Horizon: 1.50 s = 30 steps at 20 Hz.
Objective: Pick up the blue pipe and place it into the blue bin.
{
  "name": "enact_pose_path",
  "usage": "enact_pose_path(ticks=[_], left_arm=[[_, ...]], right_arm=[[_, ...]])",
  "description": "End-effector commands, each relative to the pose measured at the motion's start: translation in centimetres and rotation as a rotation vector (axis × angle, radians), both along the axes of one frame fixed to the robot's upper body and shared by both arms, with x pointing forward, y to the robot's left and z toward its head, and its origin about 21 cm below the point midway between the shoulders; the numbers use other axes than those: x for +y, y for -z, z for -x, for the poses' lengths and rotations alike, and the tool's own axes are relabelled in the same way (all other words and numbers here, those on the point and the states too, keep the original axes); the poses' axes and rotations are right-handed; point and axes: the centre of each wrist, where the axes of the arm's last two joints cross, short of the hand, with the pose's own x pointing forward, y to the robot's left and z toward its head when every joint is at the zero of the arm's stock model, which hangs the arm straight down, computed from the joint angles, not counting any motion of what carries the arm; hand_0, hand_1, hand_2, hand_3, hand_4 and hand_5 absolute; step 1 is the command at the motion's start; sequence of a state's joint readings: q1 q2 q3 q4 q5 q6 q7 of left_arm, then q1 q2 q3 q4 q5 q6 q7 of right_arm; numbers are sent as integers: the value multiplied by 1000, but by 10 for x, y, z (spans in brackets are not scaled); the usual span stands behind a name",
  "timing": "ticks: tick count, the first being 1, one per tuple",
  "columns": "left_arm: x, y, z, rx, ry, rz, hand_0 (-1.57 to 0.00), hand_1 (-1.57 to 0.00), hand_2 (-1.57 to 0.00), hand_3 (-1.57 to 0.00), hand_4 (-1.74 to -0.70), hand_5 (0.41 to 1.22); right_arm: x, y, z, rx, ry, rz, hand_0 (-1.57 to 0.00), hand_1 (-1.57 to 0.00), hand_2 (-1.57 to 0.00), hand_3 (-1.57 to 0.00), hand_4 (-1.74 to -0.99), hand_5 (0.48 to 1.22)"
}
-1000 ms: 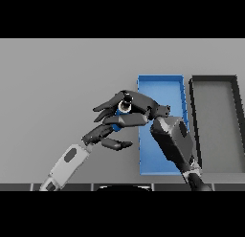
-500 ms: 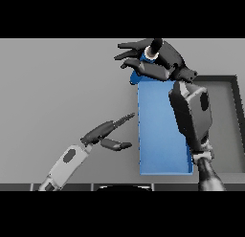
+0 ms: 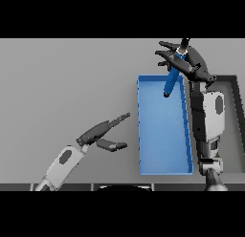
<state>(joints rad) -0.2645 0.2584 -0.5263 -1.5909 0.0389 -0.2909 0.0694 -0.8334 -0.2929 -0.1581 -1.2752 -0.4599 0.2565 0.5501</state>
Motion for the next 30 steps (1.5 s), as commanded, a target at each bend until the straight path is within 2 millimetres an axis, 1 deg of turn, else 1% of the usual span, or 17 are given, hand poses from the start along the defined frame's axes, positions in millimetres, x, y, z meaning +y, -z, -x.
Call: enact_pose_path(ticks=[1,2,6,8,9,12,14,15,16,17,19,20,21,24,25,27,30], left_arm=[[-2,-3,-1,-3,-1,3,1,1,1,1,-827,464],[-4,-4,1,-6,4,9,1,1,1,1,-826,466],[-5,0,4,0,4,8,1,1,1,1,-829,470],[-9,-2,2,-2,0,-5,1,1,1,1,-826,470],[-9,0,3,4,3,2,1,1,1,1,-827,471],[-4,-3,6,-6,2,-1,1,1,1,1,-826,475],[-10,-4,6,3,-11,-11,1,1,1,1,-827,474],[-10,-4,5,2,-10,-9,1,1,1,1,-829,474],[-9,-6,3,2,-3,-4,1,1,1,1,-830,476],[-10,-4,2,5,-3,-7,1,1,1,1,-829,476],[-9,-5,3,-3,-1,4,1,1,1,1,-828,476],[-7,-4,3,-4,2,-4,1,1,1,1,-826,477],[-5,-2,3,0,-5,-6,1,1,1,1,-827,477],[-10,-2,5,-4,0,4,1,1,1,1,-830,475],[-9,-1,6,3,0,7,1,1,1,1,-831,473],[-6,-4,4,-7,-11,7,1,1,1,1,-831,471],[-8,1,5,5,-10,-6,1,1,1,1,-829,471]], right_arm=[[-3,14,4,41,27,11,-1571,-1571,-1571,-1571,-1499,1221],[-10,26,8,90,64,17,-1571,-1571,-1571,-1571,-1499,1221],[-20,72,19,258,178,68,-1571,-1571,-1571,-1571,-1499,1221],[-22,88,25,315,189,120,-1571,-1571,-1571,-1080,-1586,1221],[-24,97,28,344,190,151,-1571,-1571,-1571,-1178,-1569,1221],[-22,122,41,434,177,221,-1571,-1571,-1571,-693,-1653,1205],[-17,133,44,506,196,251,-1571,-1571,-1571,-1009,-1583,1199],[-19,140,44,573,214,243,-1465,-1382,-1333,-807,-1534,1190],[-19,144,42,629,217,241,-1172,-1106,-1066,-646,-1477,1178],[-16,146,46,665,201,228,-937,-884,-853,-516,-1404,1159],[-16,144,47,715,197,242,-599,-566,-545,-330,-1302,1182],[-11,139,48,701,148,279,-479,-452,-436,-264,-1264,1139],[-11,131,49,664,103,325,-383,-362,-349,-211,-1234,1091],[-5,128,51,605,59,462,-196,-185,-178,-107,-1199,967],[-5,124,49,597,54,487,-157,-148,-142,-86,-1196,933],[-3,129,54,598,38,505,-123,-94,-91,-55,-1189,880],[-2,131,58,603,62,515,-63,-48,-46,-27,-1188,818]])
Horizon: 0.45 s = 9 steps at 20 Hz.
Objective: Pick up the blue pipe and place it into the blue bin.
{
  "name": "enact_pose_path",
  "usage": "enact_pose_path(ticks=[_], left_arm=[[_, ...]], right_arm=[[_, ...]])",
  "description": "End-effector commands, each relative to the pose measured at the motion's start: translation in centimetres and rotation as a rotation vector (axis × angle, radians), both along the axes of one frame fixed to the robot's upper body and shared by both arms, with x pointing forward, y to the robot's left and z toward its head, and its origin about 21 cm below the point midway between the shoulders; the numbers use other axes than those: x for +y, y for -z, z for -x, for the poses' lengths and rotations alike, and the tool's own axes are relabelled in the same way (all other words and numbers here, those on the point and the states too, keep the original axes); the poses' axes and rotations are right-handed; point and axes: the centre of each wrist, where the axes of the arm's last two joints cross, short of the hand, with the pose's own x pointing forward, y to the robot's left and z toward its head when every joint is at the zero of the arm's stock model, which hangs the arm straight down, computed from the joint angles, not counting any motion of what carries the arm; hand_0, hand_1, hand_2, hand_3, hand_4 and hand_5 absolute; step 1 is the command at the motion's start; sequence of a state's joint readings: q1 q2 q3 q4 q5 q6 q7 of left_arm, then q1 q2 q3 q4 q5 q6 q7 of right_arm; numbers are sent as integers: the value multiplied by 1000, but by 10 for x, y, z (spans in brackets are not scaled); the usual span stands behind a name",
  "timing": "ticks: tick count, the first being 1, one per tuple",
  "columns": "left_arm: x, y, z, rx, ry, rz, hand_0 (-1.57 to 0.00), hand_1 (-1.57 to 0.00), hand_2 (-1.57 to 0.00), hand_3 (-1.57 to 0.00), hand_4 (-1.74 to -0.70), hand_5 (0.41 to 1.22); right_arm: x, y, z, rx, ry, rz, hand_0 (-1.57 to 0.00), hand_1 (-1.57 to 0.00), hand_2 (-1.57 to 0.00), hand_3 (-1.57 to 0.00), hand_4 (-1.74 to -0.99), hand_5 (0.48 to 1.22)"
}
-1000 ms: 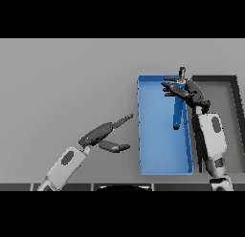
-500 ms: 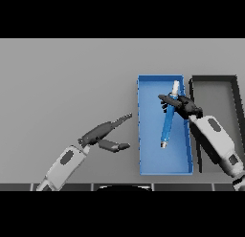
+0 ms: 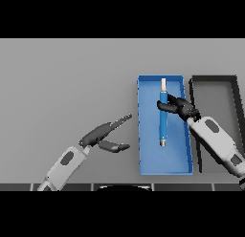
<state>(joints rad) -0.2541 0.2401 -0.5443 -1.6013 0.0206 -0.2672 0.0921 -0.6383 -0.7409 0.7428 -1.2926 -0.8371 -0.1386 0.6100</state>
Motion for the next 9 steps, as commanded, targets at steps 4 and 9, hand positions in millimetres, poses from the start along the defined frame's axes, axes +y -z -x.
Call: enact_pose_path(ticks=[4,9], left_arm=[[0,-4,1,-11,13,5,1,1,1,1,-826,470],[5,-2,2,-13,4,2,1,1,1,1,-826,474]], right_arm=[[-4,-1,-3,-20,0,-6,-25,-19,-18,-11,-1176,783],[0,-2,-2,-18,-32,8,-20,-15,-14,-8,-1186,769]])
